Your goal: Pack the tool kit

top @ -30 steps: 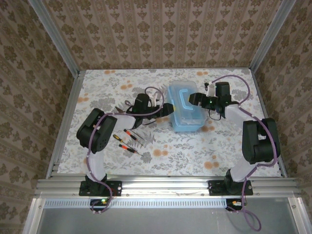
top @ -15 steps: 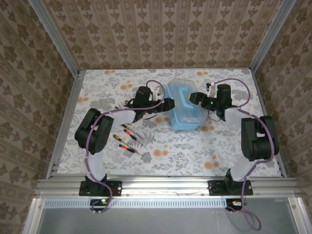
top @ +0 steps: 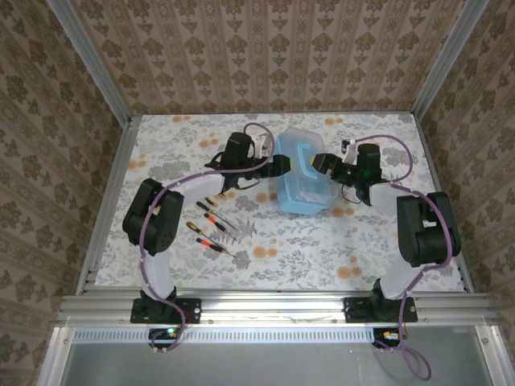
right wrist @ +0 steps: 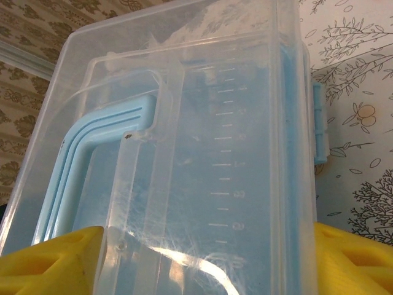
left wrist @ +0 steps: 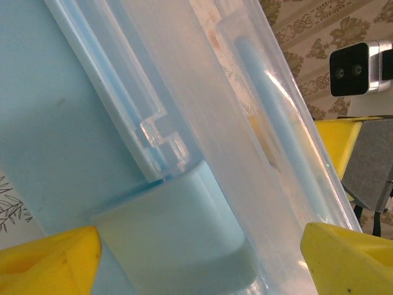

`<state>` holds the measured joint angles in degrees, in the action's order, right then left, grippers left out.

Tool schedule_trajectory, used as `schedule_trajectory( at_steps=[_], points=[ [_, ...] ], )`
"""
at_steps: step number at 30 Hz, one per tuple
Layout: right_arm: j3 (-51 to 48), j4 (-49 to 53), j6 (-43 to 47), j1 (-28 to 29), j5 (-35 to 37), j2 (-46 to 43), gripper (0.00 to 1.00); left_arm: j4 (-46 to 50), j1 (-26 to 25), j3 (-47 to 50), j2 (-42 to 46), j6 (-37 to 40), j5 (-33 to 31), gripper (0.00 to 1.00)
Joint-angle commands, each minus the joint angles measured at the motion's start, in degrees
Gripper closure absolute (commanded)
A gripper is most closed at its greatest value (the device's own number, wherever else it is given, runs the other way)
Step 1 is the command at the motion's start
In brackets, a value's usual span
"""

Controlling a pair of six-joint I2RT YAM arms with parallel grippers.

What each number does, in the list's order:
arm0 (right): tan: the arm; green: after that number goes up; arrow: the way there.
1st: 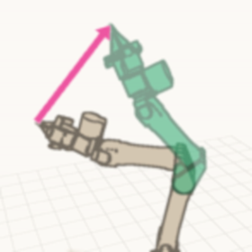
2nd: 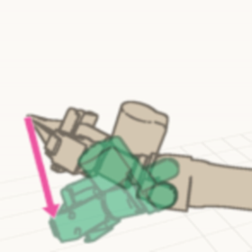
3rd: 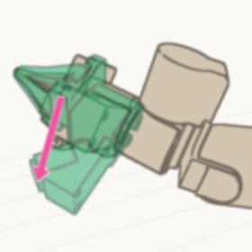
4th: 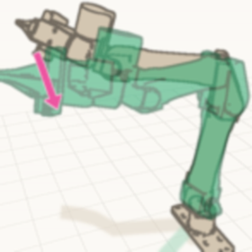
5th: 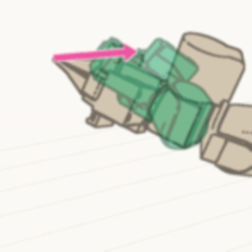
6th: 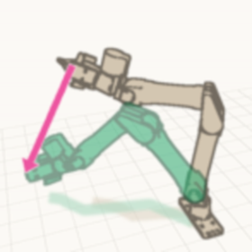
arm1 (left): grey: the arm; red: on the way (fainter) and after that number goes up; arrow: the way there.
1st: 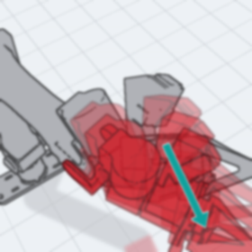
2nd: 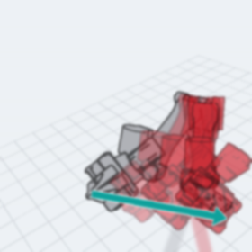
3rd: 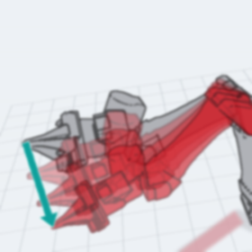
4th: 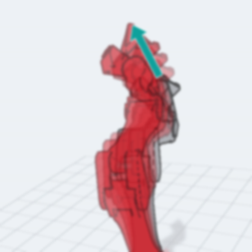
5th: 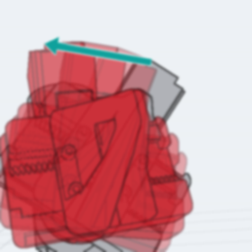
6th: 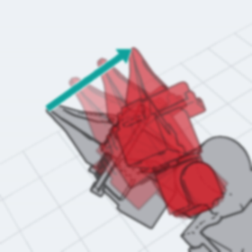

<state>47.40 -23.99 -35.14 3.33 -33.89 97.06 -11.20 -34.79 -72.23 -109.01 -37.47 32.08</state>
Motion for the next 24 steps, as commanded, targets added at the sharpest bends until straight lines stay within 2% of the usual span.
schedule_trajectory(
  at_steps=[1, 10, 16, 21, 24],
  points=[
    [-6.09, 21.96, 1.78, 6.38, 0.24, 4.54, 0.41, -0.64, -2.48, -3.99, 1.66, 2.43, -0.16, 0.14],
    [-5.91, 27.12, 3.32, 6.79, 8.22, 1.67, 0.38, 0.88, -2.83, -5.64, 2.2, 3.26, -0.48, 0.14],
    [-6.61, 26.63, 2.11, 5.8, 9.83, 2.41, 0.41, 1.52, -2.92, -5.64, 2.44, 3.71, -0.7, 0.14],
    [-6.87, 25.8, 1.07, 5.07, 9.14, 2.26, 0.41, 3.44, -2.91, -5.81, 2.83, 4.92, -1.49, 0.14],
    [-7.87, 22.73, 0.15, 3.87, 4.4, 2.74, 0.42, 5.18, -2.92, -5.95, 3.15, 6.01, -2.33, 0.13]
  ],
)
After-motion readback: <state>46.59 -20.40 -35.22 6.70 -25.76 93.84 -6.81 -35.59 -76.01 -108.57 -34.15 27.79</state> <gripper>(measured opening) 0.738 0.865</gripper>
